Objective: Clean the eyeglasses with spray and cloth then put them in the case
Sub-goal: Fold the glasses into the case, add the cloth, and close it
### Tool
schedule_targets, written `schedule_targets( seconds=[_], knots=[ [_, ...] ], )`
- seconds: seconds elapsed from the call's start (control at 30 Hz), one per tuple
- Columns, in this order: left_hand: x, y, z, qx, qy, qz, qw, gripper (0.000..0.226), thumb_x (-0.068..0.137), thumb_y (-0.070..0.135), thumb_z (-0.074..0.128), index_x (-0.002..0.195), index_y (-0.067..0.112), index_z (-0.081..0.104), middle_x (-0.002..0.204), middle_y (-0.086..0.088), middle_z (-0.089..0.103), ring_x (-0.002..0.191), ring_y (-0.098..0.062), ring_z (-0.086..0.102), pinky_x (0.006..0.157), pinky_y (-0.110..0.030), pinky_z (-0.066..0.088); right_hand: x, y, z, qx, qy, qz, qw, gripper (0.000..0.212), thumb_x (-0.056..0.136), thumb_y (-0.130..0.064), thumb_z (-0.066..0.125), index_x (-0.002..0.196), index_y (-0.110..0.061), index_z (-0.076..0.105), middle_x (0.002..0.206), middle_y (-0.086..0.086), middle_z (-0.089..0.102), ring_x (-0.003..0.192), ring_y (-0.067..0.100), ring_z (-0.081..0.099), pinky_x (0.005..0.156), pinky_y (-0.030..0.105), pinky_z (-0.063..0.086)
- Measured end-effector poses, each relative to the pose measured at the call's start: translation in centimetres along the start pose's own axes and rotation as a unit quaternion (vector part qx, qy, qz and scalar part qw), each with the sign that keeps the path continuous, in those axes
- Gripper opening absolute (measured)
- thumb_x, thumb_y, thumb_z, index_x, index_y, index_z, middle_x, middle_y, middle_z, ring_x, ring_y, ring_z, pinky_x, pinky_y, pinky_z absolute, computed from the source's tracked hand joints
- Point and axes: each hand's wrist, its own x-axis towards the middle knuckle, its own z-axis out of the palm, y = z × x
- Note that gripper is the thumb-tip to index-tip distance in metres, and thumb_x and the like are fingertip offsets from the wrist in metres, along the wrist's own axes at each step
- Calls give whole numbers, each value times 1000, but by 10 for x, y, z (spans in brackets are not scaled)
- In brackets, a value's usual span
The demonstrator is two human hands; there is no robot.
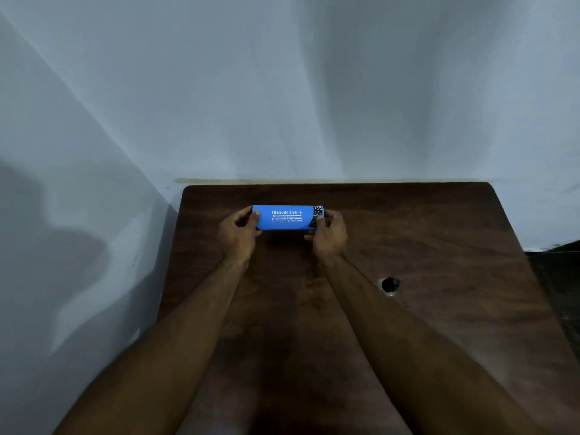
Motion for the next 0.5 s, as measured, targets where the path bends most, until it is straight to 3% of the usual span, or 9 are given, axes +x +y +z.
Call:
schedule_targets(
  seconds=[0.1, 0.23, 0.4, 0.5],
  knots=[
    [27, -14, 11, 15, -8, -18, 1000, 35, 99, 18, 77, 128, 0, 73, 125, -17, 74, 106, -26, 75, 66, -24, 66, 20, -1, 14, -19, 1, 21, 1000, 21, 106, -14, 56, 125, -9, 61, 123, 15, 65, 76, 22, 74, 67, 44, 67],
    [48, -25, 21, 45, -22, -28, 998, 39, 100, 20, 75, 133, 1, 71, 128, -14, 73, 107, -24, 74, 67, -25, 66, 38, 0, 21, -61, -8, 20, 998, 22, 106, -13, 57, 127, -5, 61, 121, 12, 67, 69, 8, 65, 71, 42, 67],
    [56, -38, 22, 68, -26, -37, 997, 40, 101, 19, 73, 136, 0, 68, 130, -15, 71, 105, -23, 73, 72, -29, 67, 40, 2, 22, -95, -21, 12, 995, 26, 106, -16, 59, 129, -7, 61, 123, 11, 67, 92, 26, 74, 70, 46, 67],
    [57, -43, 24, 67, -22, -38, 997, 40, 101, 20, 73, 135, -1, 68, 130, -19, 72, 105, -26, 74, 74, -34, 67, 40, 4, 23, -99, -32, 21, 994, 28, 106, -17, 58, 132, -8, 60, 119, 3, 64, 91, 20, 71, 71, 42, 67]
  ],
)
